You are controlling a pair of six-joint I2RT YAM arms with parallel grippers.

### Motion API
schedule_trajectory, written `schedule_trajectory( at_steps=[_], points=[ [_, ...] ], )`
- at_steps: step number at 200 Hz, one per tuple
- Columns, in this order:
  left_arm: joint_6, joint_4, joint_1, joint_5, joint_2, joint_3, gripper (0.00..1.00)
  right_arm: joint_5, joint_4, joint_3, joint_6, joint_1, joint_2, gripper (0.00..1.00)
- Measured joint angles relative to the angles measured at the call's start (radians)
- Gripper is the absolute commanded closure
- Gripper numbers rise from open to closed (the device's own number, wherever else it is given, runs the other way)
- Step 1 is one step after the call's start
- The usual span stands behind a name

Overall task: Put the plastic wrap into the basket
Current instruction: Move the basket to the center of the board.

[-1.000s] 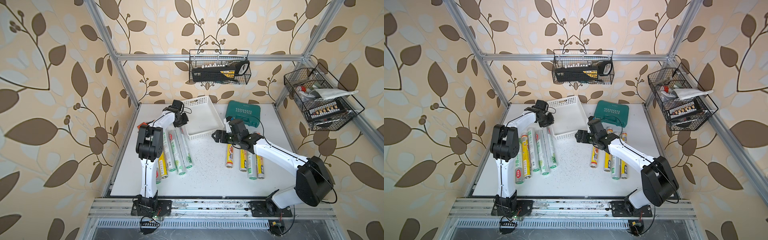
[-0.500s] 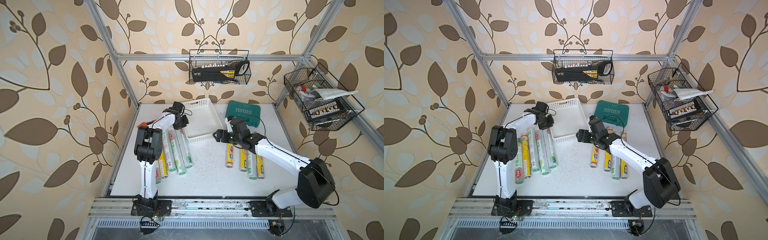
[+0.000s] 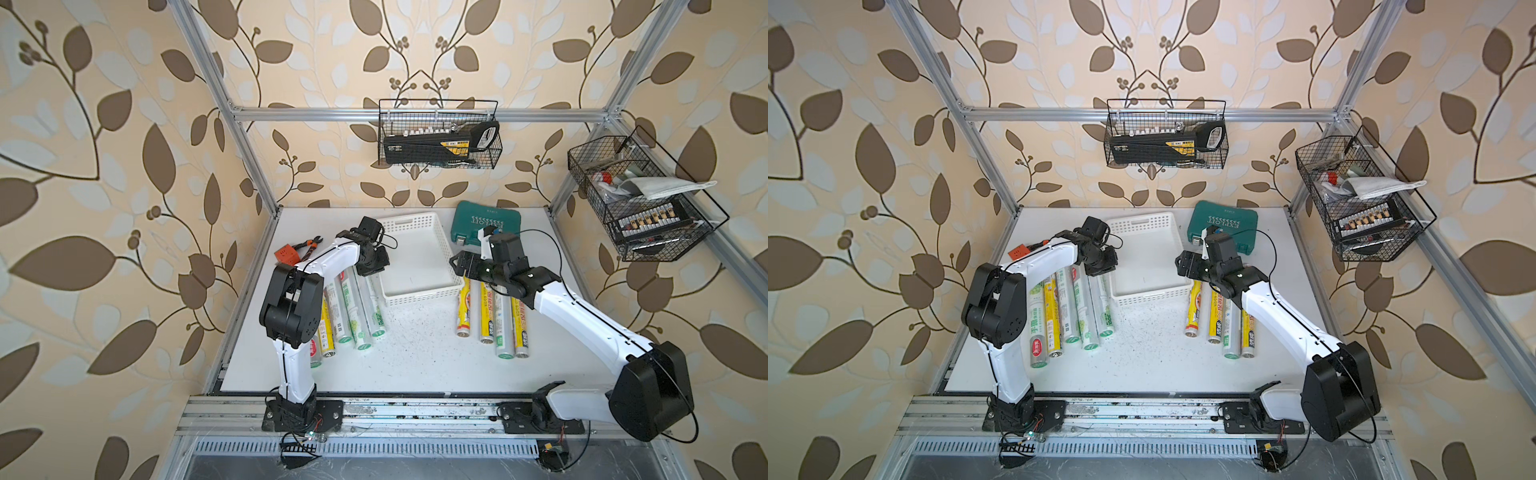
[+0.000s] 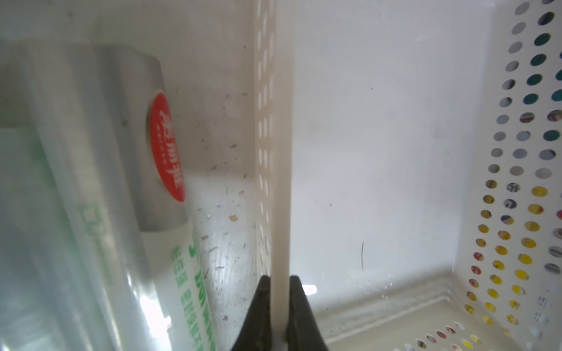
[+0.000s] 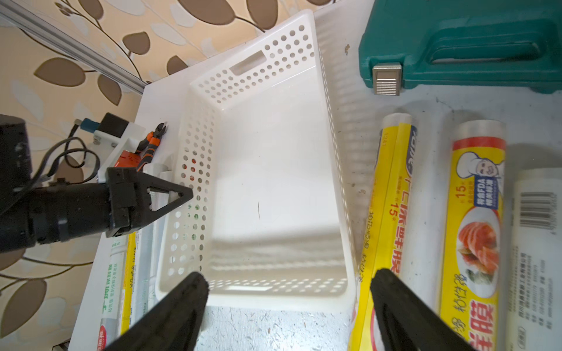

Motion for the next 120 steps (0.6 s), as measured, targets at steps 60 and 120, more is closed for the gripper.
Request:
schedule_trajectory(
  at_steps=[60,120],
  points=[
    [-0.016,0.007,-0.079,-0.017,-0.153,-0.193,0.90,-0.035,-0.057,-0.014,-0.014,-0.054,-0.023,0.17],
    [-0.017,0.012,-0.109,-0.018,-0.286,-0.330,0.89,-0.051,-0.108,-0.015,-0.047,-0.089,-0.009,0.25]
  ],
)
